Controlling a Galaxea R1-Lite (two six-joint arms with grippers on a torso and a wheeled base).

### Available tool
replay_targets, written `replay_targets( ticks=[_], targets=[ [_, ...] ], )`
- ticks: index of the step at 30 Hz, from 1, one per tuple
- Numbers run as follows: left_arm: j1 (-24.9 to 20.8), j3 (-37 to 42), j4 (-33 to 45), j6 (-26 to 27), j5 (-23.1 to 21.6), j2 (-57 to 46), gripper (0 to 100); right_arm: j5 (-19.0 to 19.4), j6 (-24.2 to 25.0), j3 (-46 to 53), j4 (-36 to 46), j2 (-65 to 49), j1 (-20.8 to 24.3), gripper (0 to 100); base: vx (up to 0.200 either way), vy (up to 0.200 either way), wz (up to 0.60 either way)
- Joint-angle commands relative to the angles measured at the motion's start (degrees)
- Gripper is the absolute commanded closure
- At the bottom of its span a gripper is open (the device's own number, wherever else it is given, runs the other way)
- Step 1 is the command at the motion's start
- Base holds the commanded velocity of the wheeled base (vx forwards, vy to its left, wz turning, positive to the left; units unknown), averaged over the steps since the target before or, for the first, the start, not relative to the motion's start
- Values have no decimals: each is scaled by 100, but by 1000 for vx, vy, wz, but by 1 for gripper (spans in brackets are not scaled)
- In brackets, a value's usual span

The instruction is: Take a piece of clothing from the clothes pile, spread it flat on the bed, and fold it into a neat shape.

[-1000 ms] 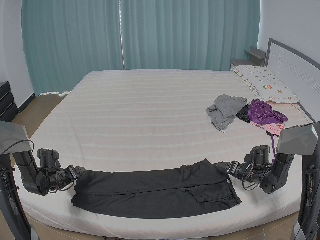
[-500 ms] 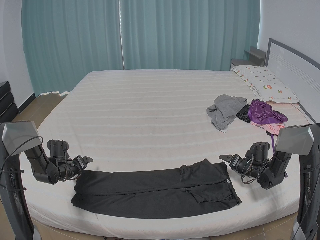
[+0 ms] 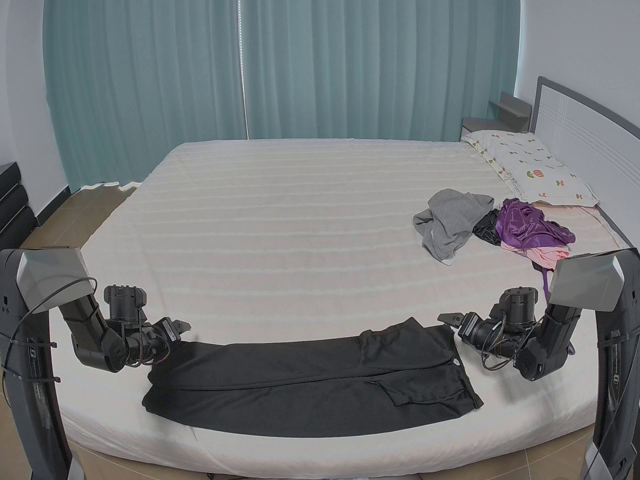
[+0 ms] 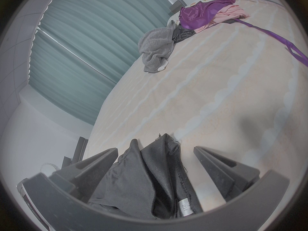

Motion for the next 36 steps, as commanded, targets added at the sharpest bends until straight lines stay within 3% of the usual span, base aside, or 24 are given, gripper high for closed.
replay_targets(
  ticks=[1, 12, 19, 36],
  targets=[
    [-3, 65, 2, -1, 7, 12, 100, 3, -2, 5, -4, 13, 10, 0, 0, 0, 0],
    [103, -23, 2, -71, 455, 74, 100, -15, -37, -65, 66, 48, 10, 0, 0, 0, 0],
    [155, -120, -33, -414, 464, 47, 100, -392, -90, -346, 110, 241, 54, 0, 0, 0, 0],
    [296, -199, -60, -449, 464, 21, 100, -419, -81, -794, 681, 241, 72, 0, 0, 0, 0]
  ],
)
